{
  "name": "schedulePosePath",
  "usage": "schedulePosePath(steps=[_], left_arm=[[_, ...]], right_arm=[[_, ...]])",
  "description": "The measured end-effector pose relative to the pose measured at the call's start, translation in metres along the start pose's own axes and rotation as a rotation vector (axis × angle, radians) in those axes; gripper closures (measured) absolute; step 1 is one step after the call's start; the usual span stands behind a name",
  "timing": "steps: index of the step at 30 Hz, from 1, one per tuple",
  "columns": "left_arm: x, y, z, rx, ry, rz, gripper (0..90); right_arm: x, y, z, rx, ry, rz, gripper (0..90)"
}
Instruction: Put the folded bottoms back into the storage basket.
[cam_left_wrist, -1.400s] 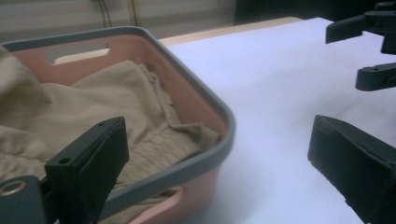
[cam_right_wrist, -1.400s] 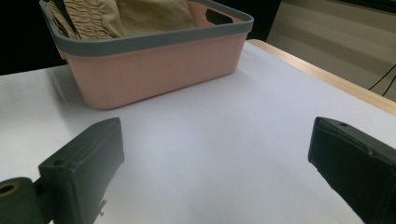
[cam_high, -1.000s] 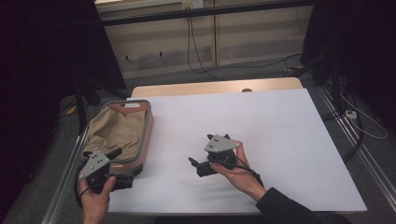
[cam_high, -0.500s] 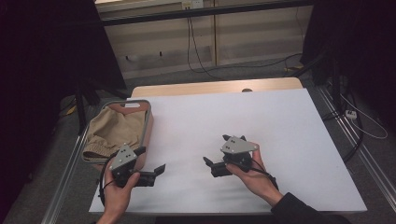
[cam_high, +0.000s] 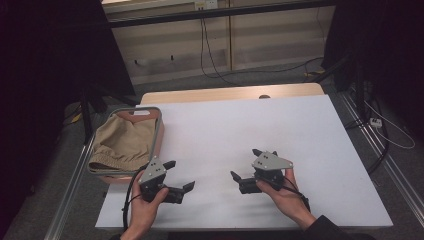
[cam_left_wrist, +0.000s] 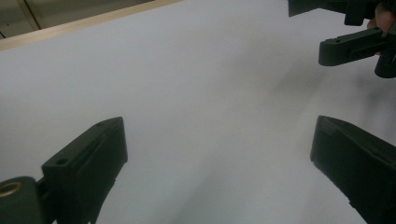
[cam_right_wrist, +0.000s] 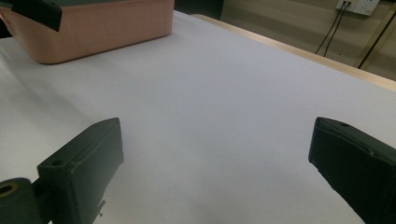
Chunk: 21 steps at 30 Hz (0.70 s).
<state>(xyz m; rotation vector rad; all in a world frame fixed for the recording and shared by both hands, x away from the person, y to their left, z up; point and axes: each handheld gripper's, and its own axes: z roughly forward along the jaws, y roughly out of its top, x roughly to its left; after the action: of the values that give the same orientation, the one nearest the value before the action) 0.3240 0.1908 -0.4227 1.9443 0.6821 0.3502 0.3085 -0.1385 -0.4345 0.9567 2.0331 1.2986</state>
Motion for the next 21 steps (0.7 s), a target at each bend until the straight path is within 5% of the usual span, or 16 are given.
schedulePosePath(steps=[4,6,21], left_arm=[[-0.005,-0.007,0.002,-0.012,0.039,0.008,4.5],[-0.006,-0.009,0.005,0.002,0.009,0.014,4.5],[0.001,-0.016,0.005,0.007,0.032,-0.016,4.4]], right_arm=[[-0.002,-0.007,-0.006,0.013,-0.016,0.004,3.1],[-0.005,-0.007,-0.011,0.008,-0.031,0.013,3.1],[-0.024,-0.022,-0.049,-0.011,-0.123,0.054,2.9]])
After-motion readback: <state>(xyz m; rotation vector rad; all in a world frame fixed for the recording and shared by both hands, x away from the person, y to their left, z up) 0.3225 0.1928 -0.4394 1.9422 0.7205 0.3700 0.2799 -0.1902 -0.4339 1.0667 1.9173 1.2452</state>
